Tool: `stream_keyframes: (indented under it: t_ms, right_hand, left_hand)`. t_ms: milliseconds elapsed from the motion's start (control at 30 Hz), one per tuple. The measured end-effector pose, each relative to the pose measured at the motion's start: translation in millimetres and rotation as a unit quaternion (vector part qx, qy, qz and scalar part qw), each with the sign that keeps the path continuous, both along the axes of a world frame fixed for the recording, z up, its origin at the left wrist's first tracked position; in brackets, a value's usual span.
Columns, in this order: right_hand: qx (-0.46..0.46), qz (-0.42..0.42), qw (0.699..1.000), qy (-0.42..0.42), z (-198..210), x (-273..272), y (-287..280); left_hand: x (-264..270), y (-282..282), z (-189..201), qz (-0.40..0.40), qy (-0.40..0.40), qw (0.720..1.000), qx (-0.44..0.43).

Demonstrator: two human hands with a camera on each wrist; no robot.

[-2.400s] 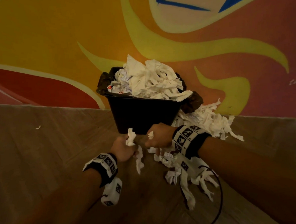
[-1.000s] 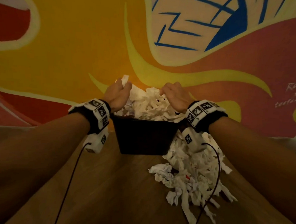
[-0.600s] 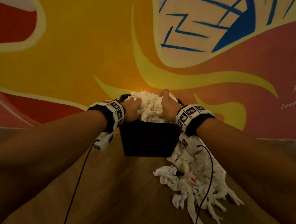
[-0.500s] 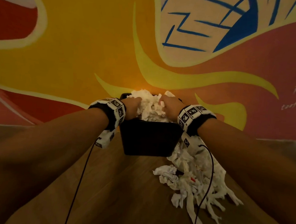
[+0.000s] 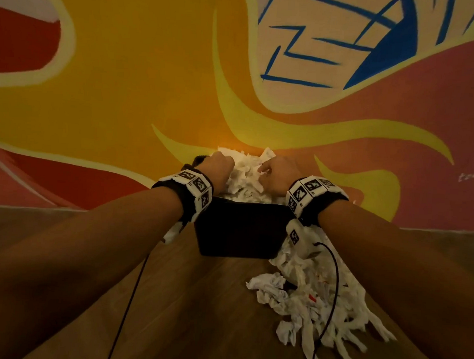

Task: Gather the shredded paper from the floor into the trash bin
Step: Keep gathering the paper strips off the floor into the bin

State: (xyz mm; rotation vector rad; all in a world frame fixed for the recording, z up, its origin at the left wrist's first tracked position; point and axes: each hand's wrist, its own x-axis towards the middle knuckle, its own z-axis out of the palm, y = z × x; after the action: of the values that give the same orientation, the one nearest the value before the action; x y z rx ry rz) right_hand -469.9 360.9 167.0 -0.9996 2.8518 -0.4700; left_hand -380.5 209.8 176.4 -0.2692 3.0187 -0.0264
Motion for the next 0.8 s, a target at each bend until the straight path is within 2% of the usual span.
stream_keyframes:
  t_ms: [100,200,267,367,533,667,733,800]
  right_hand:
    - [0.005,0.04,0.999,-0.032,-4.0,5.1,3.0]
    - [0.097,0.065,0.993,0.021,-10.8,6.7,10.1]
    - [0.12,0.085,0.989,0.032,-19.6,7.3,12.5]
    - [0.105,0.098,0.99,-0.004,-26.5,10.4,13.1]
    - [0.125,0.123,0.983,-0.056,-15.0,-0.4,9.9]
    - [0.131,0.074,0.989,0.009,-15.7,-8.0,11.6]
    - [0.108,0.062,0.992,0.005,-17.3,-8.6,6.7]
    - [0.093,0.057,0.994,-0.015,-17.2,-9.6,1.5]
  left_hand:
    - [0.1,11.6,-11.2,-0.035,-0.015,0.999,0.019]
    - [3.4,18.0,-23.7,-0.027,0.006,0.998,0.048]
    - [4.5,20.5,-25.1,-0.013,-0.039,0.998,0.056]
    - [2.9,20.0,-19.0,-0.013,-0.118,0.991,0.062]
    - [0.3,7.2,-14.4,0.003,-0.033,0.997,0.072]
    - [4.6,4.8,-19.0,0.03,0.065,0.996,0.048]
    - [4.5,7.4,-21.3,0.023,0.088,0.996,0.014]
    - [1.1,7.9,-20.9,0.02,0.086,0.996,0.021]
